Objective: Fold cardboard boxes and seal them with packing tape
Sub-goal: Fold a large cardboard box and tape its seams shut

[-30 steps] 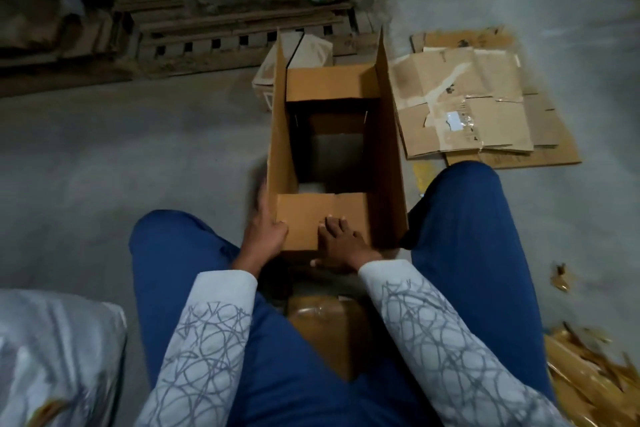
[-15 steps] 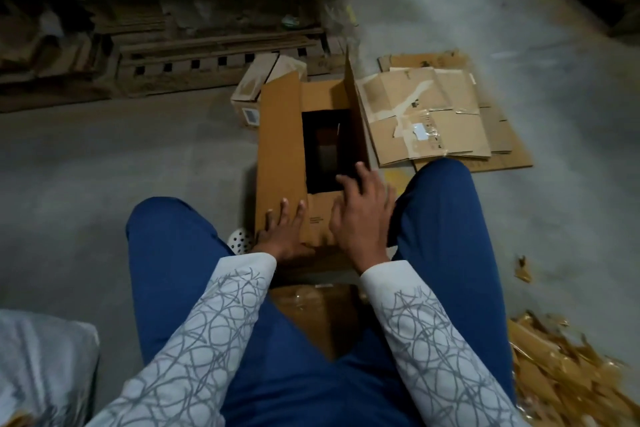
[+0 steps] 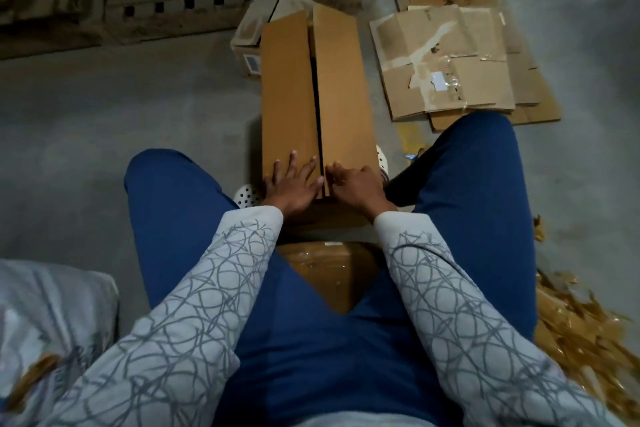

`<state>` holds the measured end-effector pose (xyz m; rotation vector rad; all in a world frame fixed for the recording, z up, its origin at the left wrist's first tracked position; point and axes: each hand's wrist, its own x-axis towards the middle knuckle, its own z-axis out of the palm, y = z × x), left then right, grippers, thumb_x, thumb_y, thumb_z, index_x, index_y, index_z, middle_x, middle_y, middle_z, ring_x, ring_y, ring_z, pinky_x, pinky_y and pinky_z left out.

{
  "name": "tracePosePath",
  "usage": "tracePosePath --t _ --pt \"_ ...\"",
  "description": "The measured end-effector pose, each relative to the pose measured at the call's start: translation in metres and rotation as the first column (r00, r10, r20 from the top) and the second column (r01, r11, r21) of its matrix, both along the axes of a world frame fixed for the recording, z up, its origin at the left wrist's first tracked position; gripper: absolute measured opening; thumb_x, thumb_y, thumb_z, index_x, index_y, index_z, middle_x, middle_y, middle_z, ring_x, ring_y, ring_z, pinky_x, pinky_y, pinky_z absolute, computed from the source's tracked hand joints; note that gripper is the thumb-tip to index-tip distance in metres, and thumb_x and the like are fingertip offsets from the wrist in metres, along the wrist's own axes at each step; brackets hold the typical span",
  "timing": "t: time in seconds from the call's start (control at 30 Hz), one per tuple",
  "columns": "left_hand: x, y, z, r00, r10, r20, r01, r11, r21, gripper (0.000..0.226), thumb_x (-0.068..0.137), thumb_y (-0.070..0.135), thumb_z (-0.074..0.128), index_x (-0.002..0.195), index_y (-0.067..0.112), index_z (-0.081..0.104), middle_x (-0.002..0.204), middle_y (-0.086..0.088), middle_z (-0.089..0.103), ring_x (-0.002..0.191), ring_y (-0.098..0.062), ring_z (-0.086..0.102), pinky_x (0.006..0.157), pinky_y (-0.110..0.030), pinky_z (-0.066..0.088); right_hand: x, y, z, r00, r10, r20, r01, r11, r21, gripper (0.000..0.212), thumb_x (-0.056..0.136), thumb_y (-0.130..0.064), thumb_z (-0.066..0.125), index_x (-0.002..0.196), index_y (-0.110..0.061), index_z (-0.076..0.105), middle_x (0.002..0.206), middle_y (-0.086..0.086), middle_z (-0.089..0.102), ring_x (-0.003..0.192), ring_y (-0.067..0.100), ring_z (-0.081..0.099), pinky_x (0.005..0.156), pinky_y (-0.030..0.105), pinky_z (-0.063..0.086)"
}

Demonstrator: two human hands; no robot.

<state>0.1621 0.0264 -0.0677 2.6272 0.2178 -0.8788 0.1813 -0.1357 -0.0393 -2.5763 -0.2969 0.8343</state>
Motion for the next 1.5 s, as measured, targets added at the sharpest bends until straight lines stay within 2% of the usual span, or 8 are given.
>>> tracePosePath --t 0.13,0.43,0.7,0.83,0.93,1.03,1.23,1.5 --pt "0.001 -0.002 -0.004 1.0 -0.005 0.02 0.004 0.999 0.032 0.066 0.103 0.064 0.028 0.16 0.044 0.003 0.167 0.001 -0.025 0.152 -0.041 -0.021 0.119 -0.069 -0.004 -0.001 0.014 -0.018 0.997 0.074 0.036 -0.07 0.991 -0.113 0.055 0.101 -0.039 0.05 0.153 -0.029 0.036 0.156 0.003 0.042 0.14 0.039 0.027 0.098 0.055 0.045" --pt "0.005 -0.024 -0.035 0.998 0.066 -0.022 -0.064 0.994 0.085 0.08 0.098 0.071 0.03 0.158 0.041 -0.013 0.155 -0.002 -0.047 0.14 -0.039 -0.044 0.109 -0.069 -0.026 0.004 0.02 -0.029 0.992 0.11 0.069 -0.087 0.957 -0.278 0.052 0.101 -0.036 0.047 0.15 -0.023 0.034 0.135 0.012 0.057 0.141 0.032 0.025 0.103 0.056 0.033" --pt "0.008 -0.023 -0.031 0.998 0.054 -0.045 -0.051 0.996 0.074 0.09 0.092 0.079 0.033 0.153 0.047 -0.024 0.154 -0.003 -0.049 0.14 -0.041 -0.044 0.109 -0.073 -0.021 0.023 0.012 -0.026 0.991 0.102 0.092 -0.075 0.963 -0.26 0.037 0.094 -0.044 0.061 0.121 -0.02 0.061 0.119 0.008 0.066 0.133 0.031 0.041 0.108 0.058 0.031" --pt "0.014 -0.02 -0.02 0.998 0.067 0.007 -0.067 0.994 0.09 0.1 0.087 0.061 0.065 0.158 0.048 -0.004 0.163 -0.003 -0.034 0.148 -0.043 -0.03 0.113 -0.076 -0.009 0.04 0.016 -0.021 0.976 0.034 0.215 0.0 0.988 -0.153 0.031 0.092 -0.048 0.059 0.112 -0.028 0.072 0.107 0.003 0.071 0.117 0.025 0.057 0.116 0.06 0.017" --pt "0.026 -0.028 -0.011 0.988 0.122 0.096 -0.13 0.988 0.086 0.102 0.078 0.043 0.081 0.157 0.042 0.016 0.169 -0.004 -0.015 0.154 -0.041 -0.013 0.115 -0.075 0.004 0.043 0.021 -0.03 0.92 -0.064 0.386 0.074 0.997 -0.009 0.038 0.098 -0.039 0.052 0.133 -0.028 0.062 0.137 0.003 0.062 0.132 0.028 0.049 0.117 0.058 0.017" --pt "0.041 -0.032 -0.012 0.989 0.1 0.106 -0.113 0.985 0.127 0.115 0.078 0.052 0.079 0.159 0.044 -0.002 0.17 -0.001 -0.013 0.155 -0.035 -0.012 0.118 -0.071 0.003 0.041 0.025 -0.047 0.964 0.028 0.263 -0.017 0.999 -0.043 0.058 0.098 -0.036 0.055 0.153 -0.032 0.038 0.162 -0.004 0.034 0.151 0.03 0.024 0.118 0.064 0.018" --pt "0.065 -0.005 -0.018 0.997 -0.072 -0.025 0.076 0.972 0.221 0.116 0.075 0.057 0.078 0.159 0.046 -0.001 0.167 0.002 -0.025 0.153 -0.035 -0.021 0.117 -0.071 0.004 0.048 0.037 -0.064 0.969 0.153 0.193 -0.103 0.964 -0.245 0.069 0.099 -0.038 0.051 0.16 -0.027 0.019 0.168 -0.001 0.016 0.153 0.036 0.009 0.114 0.072 0.015" --pt "0.072 -0.008 -0.031 0.997 -0.059 -0.04 0.066 0.972 0.227 0.113 0.074 0.053 0.08 0.156 0.055 0.003 0.165 0.004 -0.031 0.151 -0.036 -0.028 0.112 -0.079 0.0 0.058 0.044 -0.079 0.97 0.193 0.145 -0.13 0.925 -0.357 0.072 0.1 -0.041 0.051 0.16 -0.021 0.018 0.167 0.003 0.021 0.152 0.037 0.013 0.11 0.075 0.018"
